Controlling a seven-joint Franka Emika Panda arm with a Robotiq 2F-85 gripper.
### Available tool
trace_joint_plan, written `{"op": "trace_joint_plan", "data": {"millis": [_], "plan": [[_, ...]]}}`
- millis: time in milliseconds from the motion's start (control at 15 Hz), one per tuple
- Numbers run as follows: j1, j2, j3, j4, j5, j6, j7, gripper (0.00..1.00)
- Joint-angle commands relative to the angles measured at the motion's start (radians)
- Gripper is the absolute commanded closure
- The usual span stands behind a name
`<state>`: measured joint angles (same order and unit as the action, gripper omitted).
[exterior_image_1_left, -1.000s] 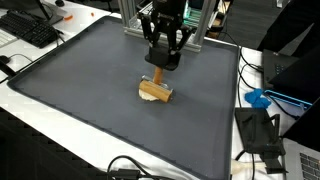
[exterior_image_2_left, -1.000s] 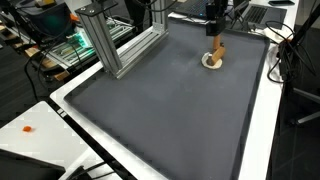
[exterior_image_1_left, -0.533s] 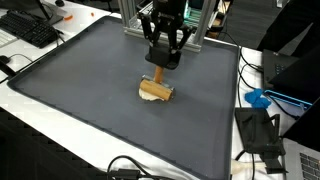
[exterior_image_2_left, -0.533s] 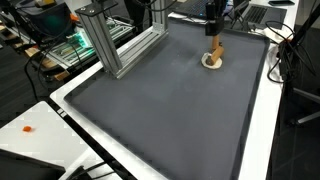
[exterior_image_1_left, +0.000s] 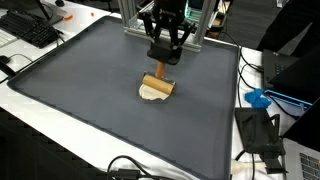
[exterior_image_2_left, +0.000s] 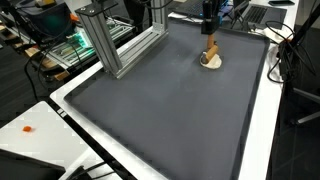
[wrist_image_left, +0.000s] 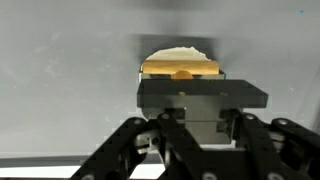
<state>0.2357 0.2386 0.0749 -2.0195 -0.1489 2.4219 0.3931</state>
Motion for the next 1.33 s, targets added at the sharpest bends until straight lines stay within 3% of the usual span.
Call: {"op": "trace_joint_plan", "data": {"millis": [0, 333, 933, 1267], "plan": [[-0.018, -0.013, 0.009, -0.055, 0.029, -0.100, -0.044, 0.78], [-0.019, -0.021, 0.013, -0.052, 0.032, -0.161, -0.054, 0.78], [-0.020, 0.004, 0.010, -0.073, 0.033, 0.077, 0.016, 0.78], [-0.016, 0.028, 0.005, -0.071, 0.020, 0.140, 0.033, 0.78]]}}
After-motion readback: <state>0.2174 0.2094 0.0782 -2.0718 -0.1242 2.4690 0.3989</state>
